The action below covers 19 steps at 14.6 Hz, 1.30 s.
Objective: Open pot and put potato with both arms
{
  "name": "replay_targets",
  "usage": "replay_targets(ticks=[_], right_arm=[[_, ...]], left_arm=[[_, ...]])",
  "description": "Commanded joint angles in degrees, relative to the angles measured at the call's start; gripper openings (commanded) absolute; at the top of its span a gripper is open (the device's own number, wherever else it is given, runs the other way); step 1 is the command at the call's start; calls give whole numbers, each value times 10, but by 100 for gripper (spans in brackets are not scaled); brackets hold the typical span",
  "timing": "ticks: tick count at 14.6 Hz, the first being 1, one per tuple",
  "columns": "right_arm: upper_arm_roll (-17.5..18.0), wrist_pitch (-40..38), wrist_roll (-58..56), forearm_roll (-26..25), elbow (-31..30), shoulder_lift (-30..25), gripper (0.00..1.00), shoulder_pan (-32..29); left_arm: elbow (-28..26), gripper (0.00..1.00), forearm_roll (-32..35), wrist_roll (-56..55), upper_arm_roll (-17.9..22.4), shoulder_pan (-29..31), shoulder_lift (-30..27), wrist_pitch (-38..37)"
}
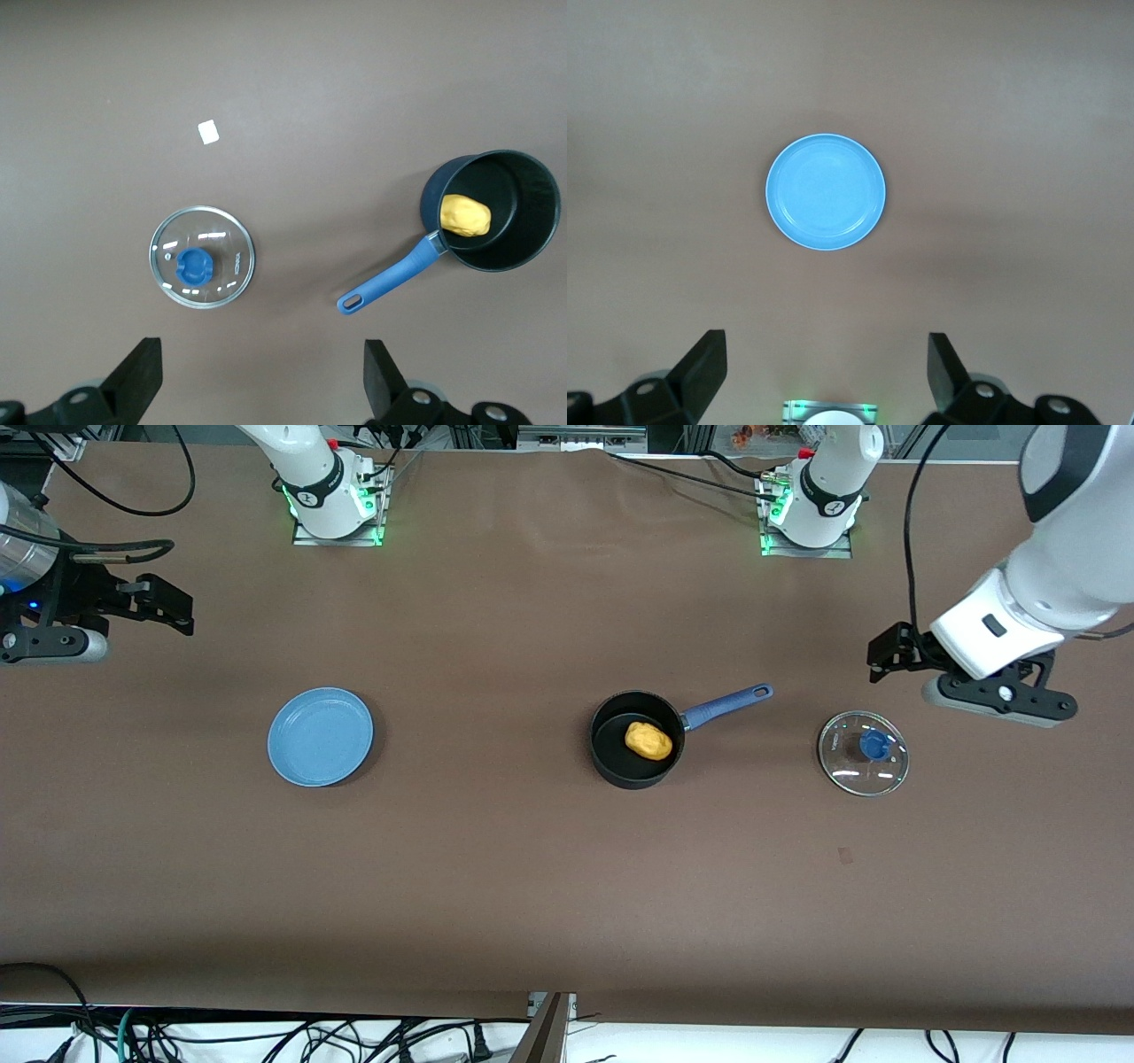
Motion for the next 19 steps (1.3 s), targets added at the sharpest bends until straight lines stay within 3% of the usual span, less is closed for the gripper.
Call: replay_targets(ticks=[1,6,10,19], right_arm=[[0,5,-33,11,-38,-27,100,-6],[-14,-3,-36,12,-52,-39,100,-6],[-14,-8,-35,13,-48,-31,100,-5],[-15,-7,-36,13,-45,-28,100,-6]], left_arm=[[-45,100,-13,0,96,-69,-36,1],[-135,100,-14,-6,157,-122,-90,47],[-119,100,-35,-6,172,-132,-88,52],[-56,100,-40,5,172,-92,-77,45]])
